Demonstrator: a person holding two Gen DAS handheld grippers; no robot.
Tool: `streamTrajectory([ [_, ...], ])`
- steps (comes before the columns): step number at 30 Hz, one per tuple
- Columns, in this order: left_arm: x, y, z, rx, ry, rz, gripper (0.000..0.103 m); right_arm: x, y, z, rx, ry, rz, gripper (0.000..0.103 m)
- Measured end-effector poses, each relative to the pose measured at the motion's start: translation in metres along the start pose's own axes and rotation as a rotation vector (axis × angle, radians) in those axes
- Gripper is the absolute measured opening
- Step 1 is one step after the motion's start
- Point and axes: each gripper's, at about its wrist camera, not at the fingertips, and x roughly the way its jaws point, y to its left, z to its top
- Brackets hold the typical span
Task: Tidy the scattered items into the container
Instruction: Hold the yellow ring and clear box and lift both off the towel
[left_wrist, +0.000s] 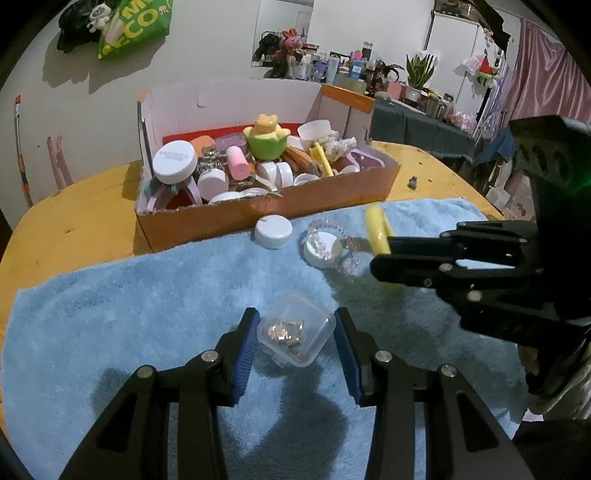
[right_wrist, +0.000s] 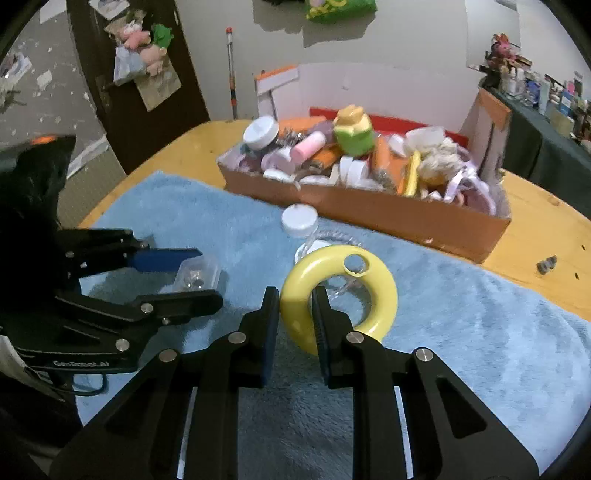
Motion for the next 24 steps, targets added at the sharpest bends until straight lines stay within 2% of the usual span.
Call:
streamTrajectory([
  [7,-0.009,0.001,0.013,-0.005,-0.031,0.009,0.044,-0.019,-0.001,0.011,0.008,-0.057,-0.004,0.018],
  [11,-0.012,0.001,0.017,0.003,-0.040,0.013,0.044,-0.018,-0.003,0.015,0.011,-0.057,0.000,0.018],
  [24,-0.013,0.008,0.015,-0.009,-0.033,0.011,0.044,0.026,0.010,0.005,-0.041,0.069,0.004,0.018],
])
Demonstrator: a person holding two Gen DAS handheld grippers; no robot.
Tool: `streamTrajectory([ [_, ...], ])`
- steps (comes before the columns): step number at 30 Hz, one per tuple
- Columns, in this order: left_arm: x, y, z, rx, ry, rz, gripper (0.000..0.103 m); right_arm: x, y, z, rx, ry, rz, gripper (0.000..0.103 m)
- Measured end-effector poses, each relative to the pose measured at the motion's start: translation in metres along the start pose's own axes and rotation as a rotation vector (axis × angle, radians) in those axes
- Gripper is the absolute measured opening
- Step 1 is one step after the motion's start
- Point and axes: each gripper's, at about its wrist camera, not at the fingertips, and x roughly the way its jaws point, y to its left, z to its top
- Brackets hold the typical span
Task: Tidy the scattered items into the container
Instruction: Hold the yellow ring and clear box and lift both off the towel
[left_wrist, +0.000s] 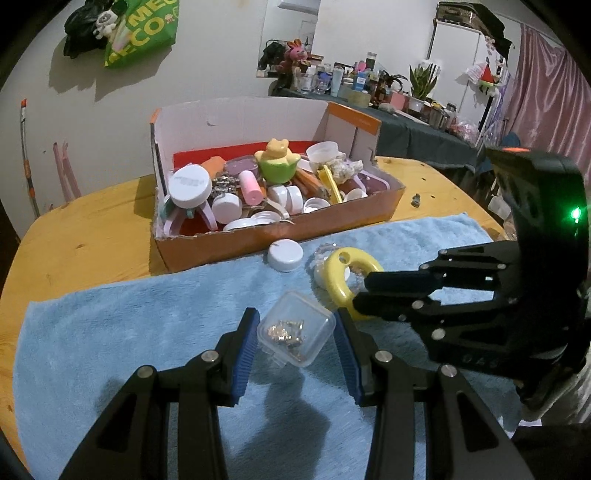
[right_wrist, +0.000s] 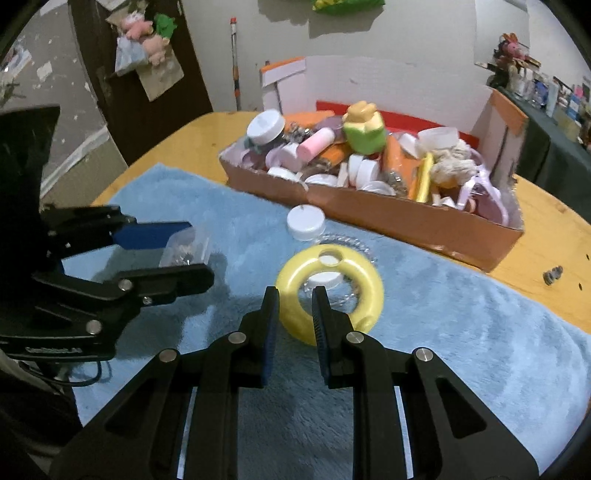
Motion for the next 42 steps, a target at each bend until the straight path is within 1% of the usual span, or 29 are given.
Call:
streamTrajectory([
  [6,-0.001,0.006,-0.002,-0.005,-0.003,-0.007,0.044,0.013,0.003,0.001,-0.007,0.039,-0.016,0.019],
  [14,-0.002,0.013,-0.004,-0.018,-0.002,-0.016,0.044,0.018,0.003,0.001,0.007,0.060,-0.032,0.021],
  [15,-0.002,0.014,-0.004,-0.020,-0.002,-0.018,0.044,0.018,0.003,0.001,0.006,0.064,-0.037,0.026],
  [17,-0.003,0.015,-0.005,-0.022,-0.004,-0.021,0.044,0.019,0.005,0.001,0.001,0.063,-0.047,0.043],
  [18,-0.003,0.015,-0.005,-0.023,-0.004,-0.022,0.044,0.018,0.007,0.001,-0.006,0.055,-0.053,0.062],
  [19,-0.003,0.016,-0.005,-0.025,-0.006,-0.022,0.044,0.018,0.009,0.002,-0.016,0.046,-0.058,0.070],
  [21,-0.002,0.017,-0.005,-0.027,-0.004,-0.025,0.044,0.018,0.014,0.003,-0.042,0.044,-0.069,0.070],
  [27,-0.002,0.019,-0.006,-0.035,-0.005,-0.029,0.044,0.027,0.014,0.004,-0.042,0.059,-0.066,0.070],
  [29,-0.002,0.020,-0.006,-0.037,-0.005,-0.029,0.044,0.026,0.013,0.005,-0.034,0.049,-0.060,0.064],
  [31,-0.002,0.021,-0.007,-0.040,-0.005,-0.030,0.044,0.025,0.011,0.005,-0.027,0.050,-0.065,0.055],
  [32,-0.001,0.021,-0.007,-0.041,-0.005,-0.031,0.044,0.025,0.010,0.005,-0.022,0.053,-0.066,0.053],
  [33,-0.001,0.021,-0.007,-0.041,-0.005,-0.031,0.044,0.025,0.009,0.005,-0.024,0.054,-0.070,0.049],
  [34,-0.001,0.021,-0.007,-0.040,-0.005,-0.030,0.044,0.025,0.009,0.004,-0.024,0.053,-0.078,0.043],
  [36,-0.001,0.022,-0.007,-0.041,-0.005,-0.032,0.044,0.024,0.007,0.003,-0.016,0.056,-0.084,0.036],
  [37,-0.001,0.022,-0.007,-0.040,-0.005,-0.031,0.044,0.023,0.006,0.003,-0.018,0.052,-0.091,0.030],
  [40,-0.001,0.022,-0.007,-0.041,-0.005,-0.031,0.044,0.022,0.004,0.002,-0.011,0.048,-0.098,0.022],
  [42,-0.001,0.022,-0.007,-0.041,-0.004,-0.031,0.044,0.020,0.003,0.002,-0.003,0.041,-0.094,0.021],
])
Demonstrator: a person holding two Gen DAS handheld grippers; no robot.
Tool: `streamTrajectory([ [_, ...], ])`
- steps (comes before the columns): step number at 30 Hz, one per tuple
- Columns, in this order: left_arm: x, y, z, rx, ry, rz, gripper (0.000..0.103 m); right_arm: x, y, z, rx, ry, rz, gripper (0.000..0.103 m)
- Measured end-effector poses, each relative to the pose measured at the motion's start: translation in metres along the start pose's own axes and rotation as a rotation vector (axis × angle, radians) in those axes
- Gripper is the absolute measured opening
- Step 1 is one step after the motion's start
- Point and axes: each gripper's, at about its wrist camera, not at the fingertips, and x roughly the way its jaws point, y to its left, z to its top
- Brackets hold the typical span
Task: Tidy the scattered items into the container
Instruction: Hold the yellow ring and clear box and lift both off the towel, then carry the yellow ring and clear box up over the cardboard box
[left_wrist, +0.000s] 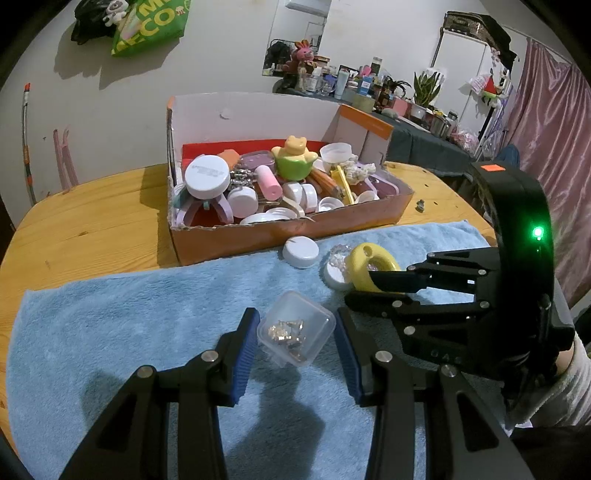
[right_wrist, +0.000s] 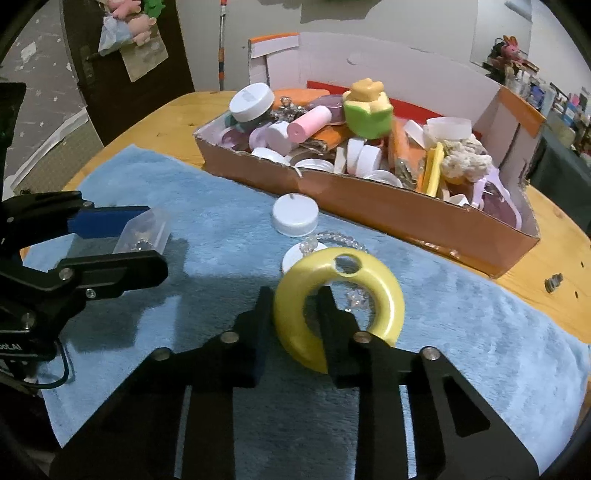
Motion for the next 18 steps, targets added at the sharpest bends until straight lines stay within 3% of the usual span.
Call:
streamTrajectory([
  [18,-0.003,-0.004,0.008,0.004,-0.018,0.011,0.044,-0.042,-0.003,0.010,0.019,-0.146,0.026,0.018],
])
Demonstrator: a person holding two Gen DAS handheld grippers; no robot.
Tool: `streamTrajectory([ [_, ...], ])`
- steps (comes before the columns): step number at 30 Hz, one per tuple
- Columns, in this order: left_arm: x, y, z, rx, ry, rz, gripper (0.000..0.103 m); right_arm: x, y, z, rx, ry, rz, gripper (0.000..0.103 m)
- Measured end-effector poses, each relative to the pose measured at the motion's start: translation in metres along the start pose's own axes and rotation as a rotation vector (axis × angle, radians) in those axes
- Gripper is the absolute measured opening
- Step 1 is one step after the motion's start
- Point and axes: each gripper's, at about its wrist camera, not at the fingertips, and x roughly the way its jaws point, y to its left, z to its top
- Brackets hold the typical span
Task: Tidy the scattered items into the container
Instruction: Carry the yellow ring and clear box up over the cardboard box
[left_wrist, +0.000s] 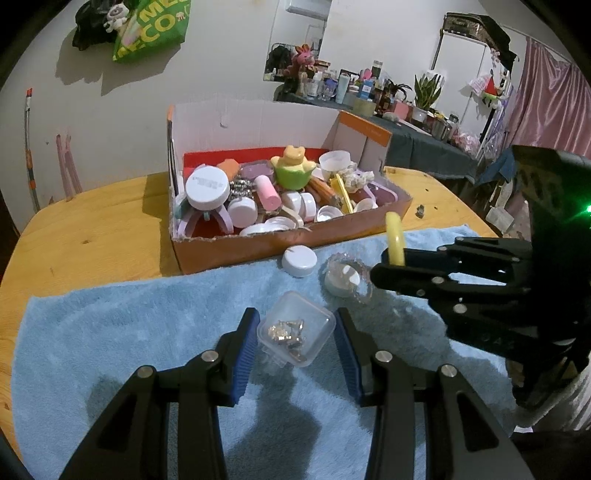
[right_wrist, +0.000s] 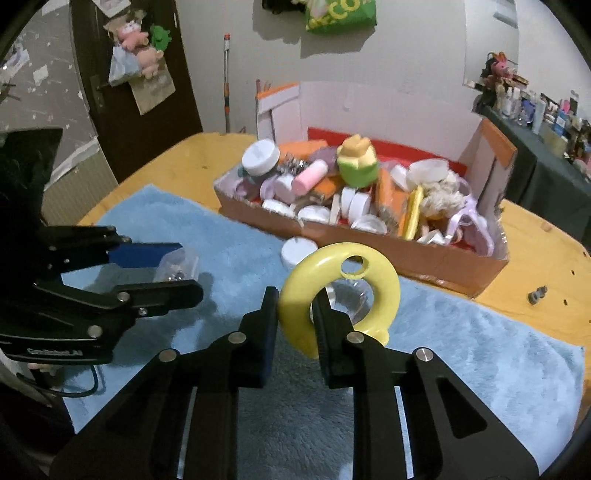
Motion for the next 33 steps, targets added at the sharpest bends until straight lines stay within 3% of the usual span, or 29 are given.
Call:
streamTrajectory([
  [22,-0.017,-0.015,0.048,0.048,-0.074,0.031,0.044,-0.043,-0.020,0.039,0.001,-0.113,-0.004,0.018],
  [33,-0.004,-0.005,0.083,0.048,-0.085,0.085,0.044,-0.026,-0.037,0.070,-0.024,-0.091,0.012,0.018],
])
